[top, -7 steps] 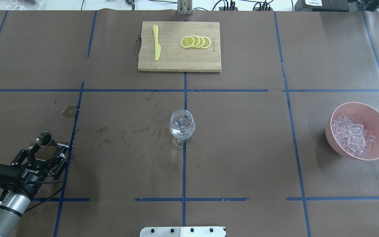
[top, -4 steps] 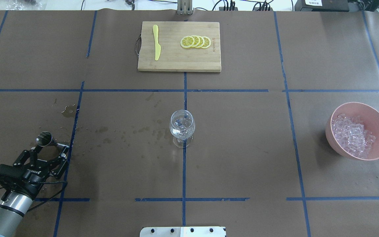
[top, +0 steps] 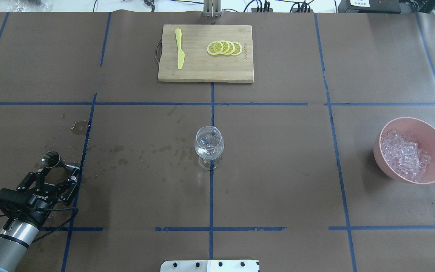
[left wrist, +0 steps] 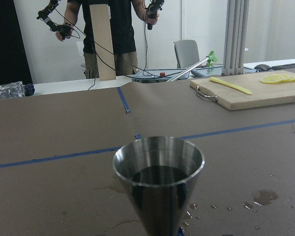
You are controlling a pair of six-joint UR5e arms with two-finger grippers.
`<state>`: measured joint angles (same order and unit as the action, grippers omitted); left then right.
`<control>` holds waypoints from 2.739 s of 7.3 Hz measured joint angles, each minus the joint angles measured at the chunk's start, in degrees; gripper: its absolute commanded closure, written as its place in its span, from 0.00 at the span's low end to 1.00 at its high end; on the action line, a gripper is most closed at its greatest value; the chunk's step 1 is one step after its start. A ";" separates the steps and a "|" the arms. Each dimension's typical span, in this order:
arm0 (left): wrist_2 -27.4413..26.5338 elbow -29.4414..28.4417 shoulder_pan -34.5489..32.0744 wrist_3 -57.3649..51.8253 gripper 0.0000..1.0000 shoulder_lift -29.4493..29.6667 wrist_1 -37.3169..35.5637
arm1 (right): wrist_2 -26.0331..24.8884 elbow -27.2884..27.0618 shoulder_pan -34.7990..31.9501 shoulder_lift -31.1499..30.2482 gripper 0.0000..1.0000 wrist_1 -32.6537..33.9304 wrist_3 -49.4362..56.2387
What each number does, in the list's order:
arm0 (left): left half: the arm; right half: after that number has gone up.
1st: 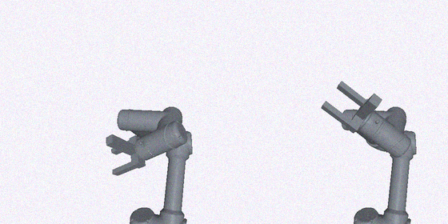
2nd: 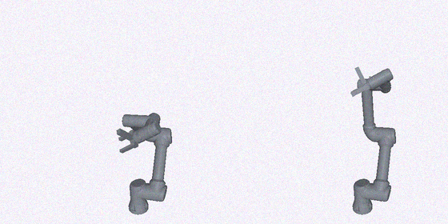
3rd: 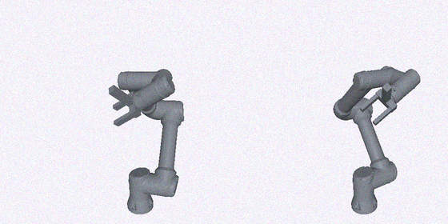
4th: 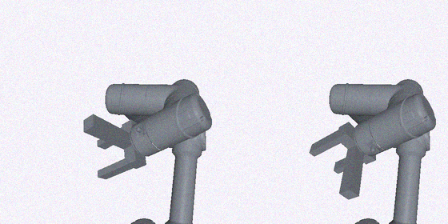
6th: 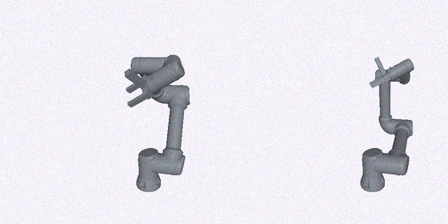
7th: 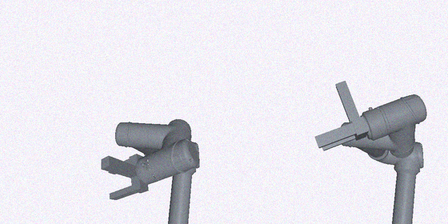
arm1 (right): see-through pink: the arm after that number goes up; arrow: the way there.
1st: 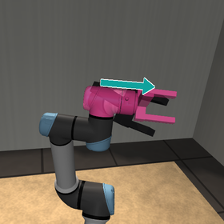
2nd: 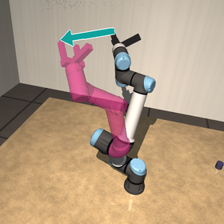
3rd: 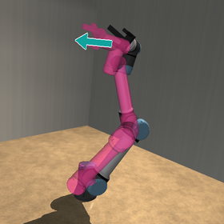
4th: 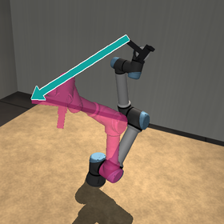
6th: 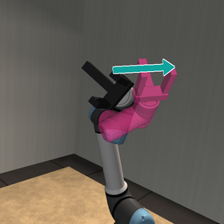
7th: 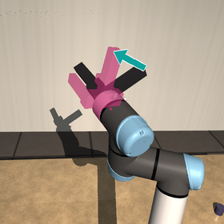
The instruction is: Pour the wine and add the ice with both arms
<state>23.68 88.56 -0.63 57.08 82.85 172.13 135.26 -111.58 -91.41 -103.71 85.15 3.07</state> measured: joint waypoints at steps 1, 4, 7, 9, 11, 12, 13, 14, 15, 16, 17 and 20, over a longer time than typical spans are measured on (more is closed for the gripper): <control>0.35 -0.02 -0.33 -0.02 0.17 0.02 0.30 | 0.00 -0.03 0.00 0.00 0.00 -0.04 0.00; 1.87 -0.05 -2.21 -0.10 0.18 -0.05 0.48 | 0.00 0.00 0.00 0.00 0.00 -0.07 0.14; 2.54 -0.16 -3.06 -0.39 0.32 0.09 0.47 | 0.00 0.01 0.00 0.00 0.00 -0.07 0.10; 2.43 -0.64 -2.93 -0.55 0.33 0.74 0.45 | 0.00 0.07 0.00 0.00 0.00 -0.07 0.22; 2.26 -1.01 -2.68 -0.67 0.40 1.07 0.46 | 0.00 0.11 -0.20 0.00 0.00 -0.07 0.53; 2.18 -1.04 -2.57 -0.67 0.41 1.18 0.48 | 0.00 0.06 -0.50 0.00 0.00 -0.07 0.58; 2.09 -1.04 -2.50 -0.64 0.41 1.22 0.50 | 0.00 0.01 -0.81 0.00 0.00 -0.07 0.61; 2.01 -0.96 -2.49 -0.58 0.40 1.24 0.56 | 0.00 -0.05 -1.03 -0.01 0.00 -0.07 0.62; 1.87 -0.84 -2.50 -0.50 0.40 1.25 0.62 | 0.00 -0.07 -1.18 -0.05 0.00 -0.07 0.64; 1.59 -0.80 -2.52 -0.44 0.40 1.25 0.65 | 0.00 -0.04 -1.26 -0.08 0.00 -0.07 0.65; 1.31 -0.77 -2.53 -0.41 0.43 1.26 0.66 | 0.00 -0.02 -1.28 -0.11 0.00 -0.07 0.64; 1.13 -0.69 -2.50 -0.28 0.86 1.26 0.74 | 0.00 -0.01 -1.31 -0.10 0.00 -0.03 0.60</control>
<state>24.81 87.86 -3.12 56.80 84.11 172.87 135.26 -111.59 -92.72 -103.81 85.12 3.67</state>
